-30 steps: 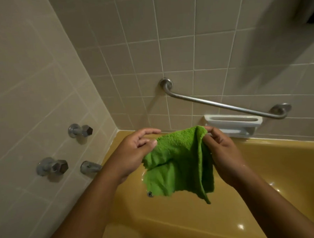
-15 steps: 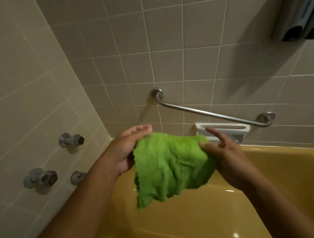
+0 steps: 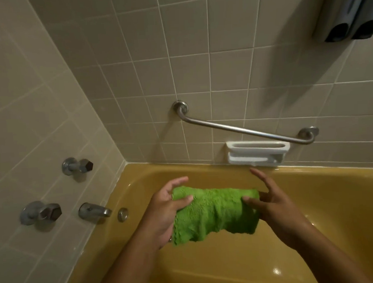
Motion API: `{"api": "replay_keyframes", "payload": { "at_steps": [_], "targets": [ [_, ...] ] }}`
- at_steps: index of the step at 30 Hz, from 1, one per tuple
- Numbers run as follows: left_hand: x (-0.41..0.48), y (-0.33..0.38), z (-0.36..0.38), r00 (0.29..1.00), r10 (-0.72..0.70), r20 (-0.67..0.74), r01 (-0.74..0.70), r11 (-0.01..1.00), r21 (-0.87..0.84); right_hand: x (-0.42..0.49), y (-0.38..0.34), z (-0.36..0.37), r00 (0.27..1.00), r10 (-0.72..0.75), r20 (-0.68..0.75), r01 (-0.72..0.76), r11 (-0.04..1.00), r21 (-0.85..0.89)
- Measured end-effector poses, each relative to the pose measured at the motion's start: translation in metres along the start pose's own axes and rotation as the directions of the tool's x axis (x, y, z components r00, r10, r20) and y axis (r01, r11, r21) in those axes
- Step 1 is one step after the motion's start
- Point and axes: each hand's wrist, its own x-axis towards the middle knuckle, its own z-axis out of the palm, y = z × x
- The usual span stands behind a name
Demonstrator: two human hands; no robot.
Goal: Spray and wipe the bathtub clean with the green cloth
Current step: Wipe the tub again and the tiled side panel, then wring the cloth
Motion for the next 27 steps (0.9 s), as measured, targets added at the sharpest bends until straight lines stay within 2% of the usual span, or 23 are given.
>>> {"api": "replay_keyframes", "payload": {
  "at_steps": [2, 4, 7, 9, 11, 13, 15, 16, 17, 19, 21, 23, 25, 27],
  "targets": [
    [0.002, -0.001, -0.002, 1.0, 0.02, -0.006, -0.019, 0.992, 0.128, 0.0, 0.008, -0.001, 0.996, -0.085, -0.036, 0.072, 0.958, -0.278],
    [0.002, -0.005, -0.003, 0.999, 0.049, 0.0, -0.048, 0.963, 0.264, 0.002, 0.014, 0.0, 0.99, -0.14, -0.005, 0.123, 0.881, -0.458],
    [0.006, -0.01, -0.004, 0.996, 0.067, 0.058, -0.088, 0.846, 0.525, 0.011, 0.02, 0.003, 0.97, -0.235, 0.069, 0.208, 0.642, -0.738],
    [0.004, -0.011, 0.001, 0.986, 0.155, 0.067, -0.153, 0.645, 0.749, 0.016, 0.021, 0.003, 0.947, -0.3, 0.115, 0.252, 0.475, -0.843],
    [0.002, -0.011, 0.005, 0.951, 0.307, 0.047, -0.197, 0.478, 0.856, 0.018, 0.019, 0.001, 0.925, -0.339, 0.172, 0.294, 0.349, -0.89],
    [0.0, -0.013, 0.004, 0.932, 0.362, 0.011, -0.179, 0.433, 0.884, 0.02, 0.014, -0.003, 0.913, -0.358, 0.196, 0.296, 0.253, -0.921],
    [-0.002, -0.016, -0.002, 0.936, 0.352, -0.021, -0.137, 0.418, 0.898, 0.022, 0.007, -0.008, 0.909, -0.371, 0.187, 0.269, 0.181, -0.946],
    [-0.004, -0.018, -0.005, 0.936, 0.351, -0.038, -0.123, 0.426, 0.896, 0.022, 0.001, -0.01, 0.905, -0.385, 0.18, 0.271, 0.198, -0.942],
    [-0.007, -0.018, -0.008, 0.933, 0.358, -0.05, -0.121, 0.439, 0.89, 0.022, -0.006, -0.01, 0.906, -0.39, 0.167, 0.284, 0.265, -0.921],
    [-0.013, -0.015, -0.013, 0.93, 0.365, -0.049, -0.132, 0.455, 0.881, 0.021, -0.014, -0.011, 0.915, -0.364, 0.174, 0.336, 0.451, -0.827],
    [-0.02, -0.012, -0.023, 0.943, 0.334, -0.005, -0.172, 0.498, 0.85, 0.021, -0.016, -0.009, 0.919, -0.334, 0.212, 0.385, 0.629, -0.676],
    [-0.028, -0.006, -0.036, 0.966, 0.245, 0.079, -0.216, 0.603, 0.768, 0.02, -0.017, -0.004, 0.912, -0.32, 0.256, 0.407, 0.78, -0.475],
    [-0.035, 0.002, -0.044, 0.969, 0.164, 0.184, -0.246, 0.713, 0.656, 0.016, -0.025, 0.003, 0.887, -0.322, 0.33, 0.426, 0.846, -0.32],
    [-0.037, 0.013, -0.038, 0.955, 0.163, 0.247, -0.272, 0.812, 0.517, 0.01, -0.038, 0.014, 0.848, -0.308, 0.431, 0.448, 0.851, -0.275]
  ]
}}
